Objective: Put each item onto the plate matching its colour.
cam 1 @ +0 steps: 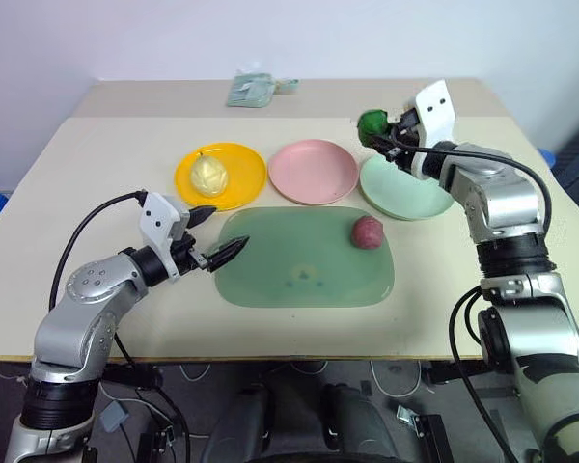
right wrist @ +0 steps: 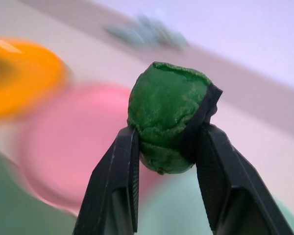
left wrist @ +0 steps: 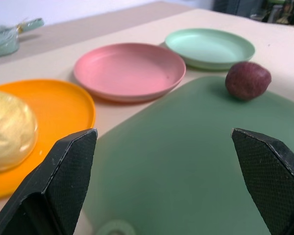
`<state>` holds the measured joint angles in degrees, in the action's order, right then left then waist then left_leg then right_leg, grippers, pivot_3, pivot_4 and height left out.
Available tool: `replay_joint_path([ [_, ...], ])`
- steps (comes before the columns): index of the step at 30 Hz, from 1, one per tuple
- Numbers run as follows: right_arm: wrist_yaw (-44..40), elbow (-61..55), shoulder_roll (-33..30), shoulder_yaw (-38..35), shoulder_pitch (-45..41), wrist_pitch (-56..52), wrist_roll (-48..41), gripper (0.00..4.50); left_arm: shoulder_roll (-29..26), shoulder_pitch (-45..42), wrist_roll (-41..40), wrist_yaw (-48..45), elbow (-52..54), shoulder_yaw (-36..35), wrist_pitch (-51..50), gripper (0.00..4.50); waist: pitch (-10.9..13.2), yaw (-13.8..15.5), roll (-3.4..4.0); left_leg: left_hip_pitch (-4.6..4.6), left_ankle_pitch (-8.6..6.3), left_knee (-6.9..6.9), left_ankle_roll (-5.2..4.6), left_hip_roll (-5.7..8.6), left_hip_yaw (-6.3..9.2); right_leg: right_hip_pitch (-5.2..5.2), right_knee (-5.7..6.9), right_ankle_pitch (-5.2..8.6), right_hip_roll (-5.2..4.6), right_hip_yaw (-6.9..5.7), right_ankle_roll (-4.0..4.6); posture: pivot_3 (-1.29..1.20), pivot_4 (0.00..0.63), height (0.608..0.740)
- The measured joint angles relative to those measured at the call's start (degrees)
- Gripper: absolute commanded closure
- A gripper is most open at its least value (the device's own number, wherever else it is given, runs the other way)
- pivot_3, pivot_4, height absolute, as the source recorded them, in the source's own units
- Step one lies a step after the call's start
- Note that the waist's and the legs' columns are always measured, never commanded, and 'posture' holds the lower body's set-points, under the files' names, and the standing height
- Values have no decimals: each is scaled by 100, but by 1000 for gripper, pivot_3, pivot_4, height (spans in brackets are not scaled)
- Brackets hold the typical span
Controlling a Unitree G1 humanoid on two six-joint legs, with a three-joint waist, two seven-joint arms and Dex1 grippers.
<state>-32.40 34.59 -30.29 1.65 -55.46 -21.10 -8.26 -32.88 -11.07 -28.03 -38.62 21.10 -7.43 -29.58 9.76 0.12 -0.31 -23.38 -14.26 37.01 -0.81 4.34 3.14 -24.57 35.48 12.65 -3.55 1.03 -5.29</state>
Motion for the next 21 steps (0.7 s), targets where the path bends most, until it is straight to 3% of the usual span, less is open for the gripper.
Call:
replay_joint_path([
  [3,63,1521,13,21,-355,848,321,2145,57,5,8,31,-1,3,26,0,4,-87,6,-1,1,-6,1,-1,0,-3,1,-1,1,1,-1,0,150,740],
  [7,232,2862,22,11,-713,1658,609,214,95,12,34,55,0,5,80,0,6,-133,10,0,1,-8,2,-1,0,-4,1,-1,3,3,-1,0,150,740],
  [8,259,3043,34,10,-748,1767,662,45,100,17,41,65,1,4,109,0,7,-131,10,0,1,-8,2,-1,0,-3,1,-1,3,3,-1,0,150,740],
  [16,79,3316,78,-142,-824,2130,732,45,169,14,99,110,-6,160,147,0,10,-91,16,0,1,-2,2,0,0,-1,3,-1,3,3,-2,0,150,740],
  [19,-399,2501,-109,-332,-628,1861,479,45,265,-174,136,-61,-158,492,157,0,12,-66,18,-1,1,0,1,0,3,1,3,-2,2,0,-3,0,150,740],
  [21,-850,1297,-377,-481,-117,1489,202,45,354,-509,179,-197,-411,719,176,0,12,-15,18,-2,1,4,1,0,13,5,4,-1,3,-8,-3,0,150,740],
])
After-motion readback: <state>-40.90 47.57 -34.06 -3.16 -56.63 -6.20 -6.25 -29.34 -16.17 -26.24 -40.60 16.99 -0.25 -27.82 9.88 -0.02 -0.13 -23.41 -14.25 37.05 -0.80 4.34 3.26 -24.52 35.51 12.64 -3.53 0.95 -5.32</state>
